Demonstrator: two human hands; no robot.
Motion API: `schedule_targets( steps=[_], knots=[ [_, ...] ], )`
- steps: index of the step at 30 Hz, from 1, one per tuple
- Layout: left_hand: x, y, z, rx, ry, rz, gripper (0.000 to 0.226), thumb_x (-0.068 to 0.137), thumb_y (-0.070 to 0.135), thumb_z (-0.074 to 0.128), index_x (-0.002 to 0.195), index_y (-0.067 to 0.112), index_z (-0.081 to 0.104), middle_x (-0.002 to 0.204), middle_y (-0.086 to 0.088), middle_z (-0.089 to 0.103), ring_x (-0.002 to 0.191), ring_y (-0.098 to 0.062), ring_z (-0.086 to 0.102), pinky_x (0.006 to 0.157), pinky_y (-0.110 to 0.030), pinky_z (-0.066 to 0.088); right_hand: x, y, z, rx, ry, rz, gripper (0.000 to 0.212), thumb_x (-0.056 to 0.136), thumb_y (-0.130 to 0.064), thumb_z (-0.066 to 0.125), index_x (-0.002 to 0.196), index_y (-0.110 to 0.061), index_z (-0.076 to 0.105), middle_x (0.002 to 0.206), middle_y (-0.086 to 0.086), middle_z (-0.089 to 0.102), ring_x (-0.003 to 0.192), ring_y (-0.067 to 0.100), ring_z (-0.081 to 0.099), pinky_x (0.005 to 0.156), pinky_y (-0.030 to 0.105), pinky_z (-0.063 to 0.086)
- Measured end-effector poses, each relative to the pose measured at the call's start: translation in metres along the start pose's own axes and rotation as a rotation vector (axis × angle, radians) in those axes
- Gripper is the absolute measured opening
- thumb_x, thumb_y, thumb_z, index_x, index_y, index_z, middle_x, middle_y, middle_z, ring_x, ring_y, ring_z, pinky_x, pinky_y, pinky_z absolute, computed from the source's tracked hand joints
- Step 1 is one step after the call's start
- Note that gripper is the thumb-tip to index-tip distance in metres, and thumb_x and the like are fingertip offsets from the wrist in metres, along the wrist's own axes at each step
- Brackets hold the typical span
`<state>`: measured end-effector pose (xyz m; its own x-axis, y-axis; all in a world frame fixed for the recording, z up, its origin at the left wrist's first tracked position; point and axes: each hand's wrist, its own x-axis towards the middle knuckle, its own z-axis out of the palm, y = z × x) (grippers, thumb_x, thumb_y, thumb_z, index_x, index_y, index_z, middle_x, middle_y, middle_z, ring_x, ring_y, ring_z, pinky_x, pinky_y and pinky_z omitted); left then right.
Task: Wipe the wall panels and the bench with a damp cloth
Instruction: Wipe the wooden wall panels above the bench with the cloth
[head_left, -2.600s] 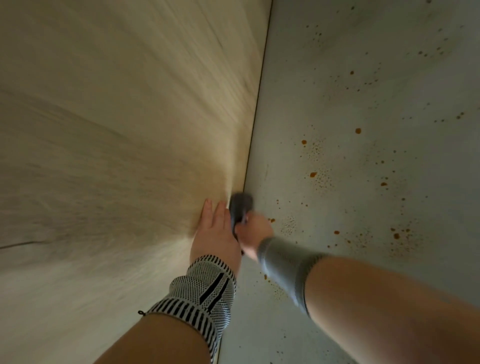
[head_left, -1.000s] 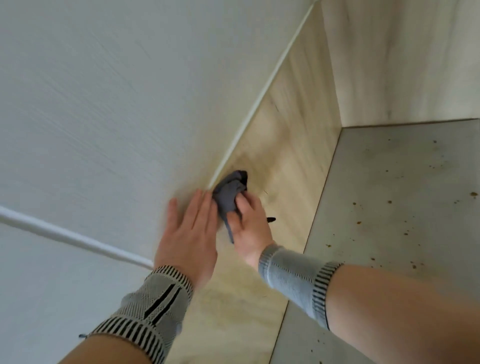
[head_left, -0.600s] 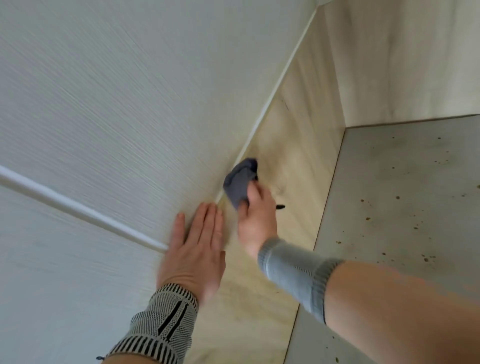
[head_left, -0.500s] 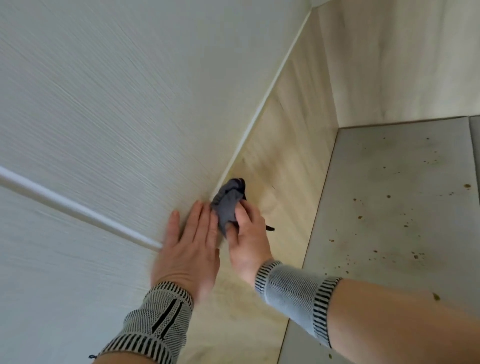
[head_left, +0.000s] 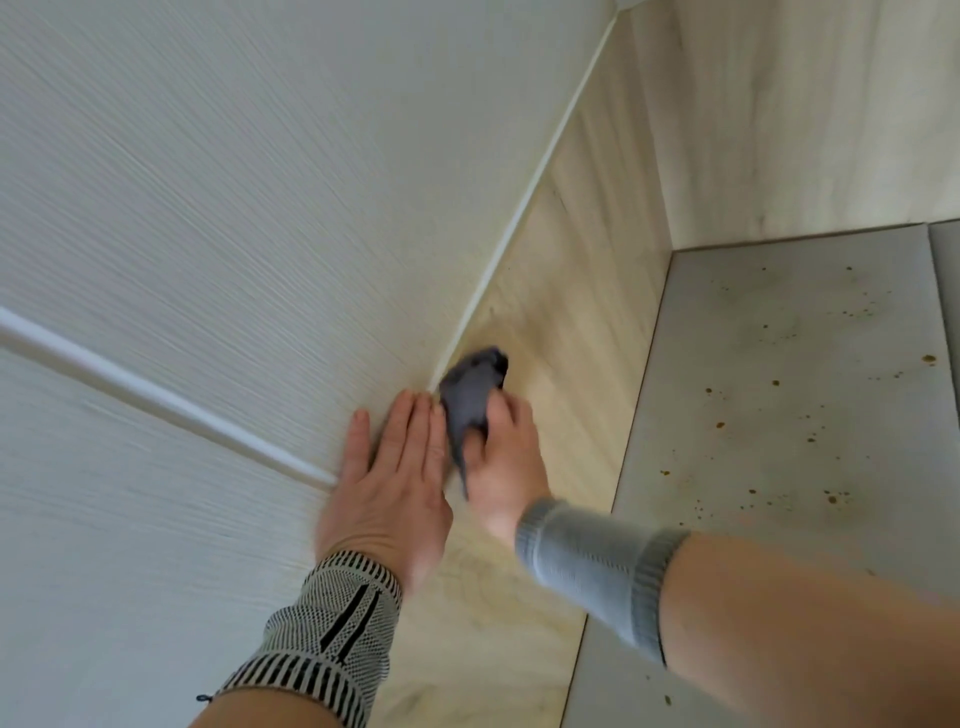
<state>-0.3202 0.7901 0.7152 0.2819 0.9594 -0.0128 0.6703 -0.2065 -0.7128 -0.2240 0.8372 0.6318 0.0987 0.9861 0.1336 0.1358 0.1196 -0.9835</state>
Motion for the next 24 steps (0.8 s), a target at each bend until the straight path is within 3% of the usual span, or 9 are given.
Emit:
schedule_targets(
  steps=[2, 3, 5, 7, 11, 15, 18, 21, 24],
  knots=[
    [0.002, 0.001, -0.003, -0.029, 0.014, -0.017, 0.069, 0.089, 0.031, 0.01, 0.141, 0.002, -0.025, 0.161, -0.015, -0.012, 0.152, -0.029, -0.007, 0.105, -0.053, -0.035, 0.049, -0.002, -0.009, 0.006, 0.029, 0.076, 0.042, 0.099, -0.02, 0.04, 0.14, -0.013, 0.041, 0.141, 0.007, 0.035, 0.119, 0.028, 0.044, 0.104, 0.043, 0.039],
    [0.002, 0.001, -0.003, -0.018, 0.053, -0.003, 0.069, 0.091, 0.03, 0.015, 0.141, 0.002, -0.025, 0.161, -0.014, -0.01, 0.152, -0.03, -0.003, 0.105, -0.053, -0.035, 0.071, -0.002, -0.015, 0.008, 0.049, 0.113, 0.043, 0.099, -0.02, 0.039, 0.141, -0.013, 0.041, 0.142, 0.008, 0.035, 0.119, 0.03, 0.046, 0.104, 0.042, 0.041],
    [0.001, 0.001, -0.006, -0.022, 0.002, 0.01, 0.072, 0.097, 0.031, 0.015, 0.13, 0.002, -0.042, 0.15, -0.01, -0.035, 0.149, -0.029, -0.021, 0.093, -0.052, -0.044, 0.087, -0.001, -0.017, -0.006, 0.075, 0.137, 0.042, 0.1, -0.019, 0.038, 0.141, -0.013, 0.043, 0.142, 0.009, 0.036, 0.118, 0.031, 0.048, 0.103, 0.041, 0.041],
    [0.003, 0.003, -0.012, 0.007, -0.112, -0.007, 0.074, 0.099, 0.032, 0.014, 0.122, 0.003, -0.05, 0.141, -0.008, -0.045, 0.145, -0.028, -0.031, 0.086, -0.051, -0.048, 0.058, -0.003, -0.01, -0.007, 0.08, 0.097, 0.041, 0.099, -0.018, 0.039, 0.14, -0.013, 0.044, 0.141, 0.008, 0.038, 0.118, 0.031, 0.046, 0.103, 0.042, 0.041],
    [0.004, 0.002, -0.013, -0.017, -0.14, 0.02, 0.074, 0.101, 0.035, 0.011, 0.119, 0.002, -0.052, 0.14, -0.01, -0.047, 0.141, -0.026, -0.037, 0.088, -0.051, -0.046, -0.026, -0.002, 0.009, -0.02, -0.006, 0.013, 0.042, 0.099, -0.02, 0.043, 0.14, -0.013, 0.042, 0.144, 0.002, 0.036, 0.123, 0.021, 0.04, 0.108, 0.036, 0.036],
    [0.003, 0.002, -0.015, 0.009, -0.137, 0.021, 0.069, 0.096, 0.029, 0.007, 0.122, 0.002, -0.051, 0.143, -0.009, -0.045, 0.143, -0.027, -0.034, 0.088, -0.052, -0.047, 0.04, 0.005, -0.003, -0.044, 0.047, 0.128, 0.037, 0.098, -0.018, 0.039, 0.134, -0.01, 0.044, 0.134, 0.008, 0.042, 0.114, 0.029, 0.049, 0.1, 0.043, 0.043],
    [0.002, 0.003, -0.013, -0.002, -0.132, 0.011, 0.067, 0.094, 0.025, 0.006, 0.122, 0.002, -0.051, 0.141, -0.007, -0.046, 0.145, -0.028, -0.031, 0.089, -0.052, -0.045, 0.079, 0.011, -0.01, -0.106, 0.078, 0.255, 0.041, 0.1, -0.017, 0.035, 0.14, -0.011, 0.04, 0.137, 0.01, 0.043, 0.117, 0.032, 0.049, 0.099, 0.039, 0.042],
    [0.003, 0.003, -0.014, 0.008, -0.13, 0.008, 0.072, 0.099, 0.028, 0.012, 0.12, 0.002, -0.051, 0.152, -0.008, -0.04, 0.145, -0.028, -0.031, 0.089, -0.052, -0.044, 0.027, 0.011, 0.001, -0.05, 0.059, 0.146, 0.042, 0.099, -0.015, 0.038, 0.14, -0.013, 0.042, 0.141, 0.007, 0.043, 0.118, 0.03, 0.047, 0.102, 0.041, 0.041],
    [0.002, 0.002, -0.014, 0.039, -0.131, 0.014, 0.073, 0.101, 0.033, 0.013, 0.124, 0.002, -0.049, 0.157, -0.012, -0.034, 0.144, -0.029, -0.032, 0.089, -0.053, -0.044, -0.043, 0.013, 0.01, -0.031, -0.061, 0.035, 0.05, 0.1, -0.017, 0.043, 0.149, -0.019, 0.035, 0.153, -0.003, 0.031, 0.13, 0.02, 0.035, 0.113, 0.031, 0.029]
  ],
)
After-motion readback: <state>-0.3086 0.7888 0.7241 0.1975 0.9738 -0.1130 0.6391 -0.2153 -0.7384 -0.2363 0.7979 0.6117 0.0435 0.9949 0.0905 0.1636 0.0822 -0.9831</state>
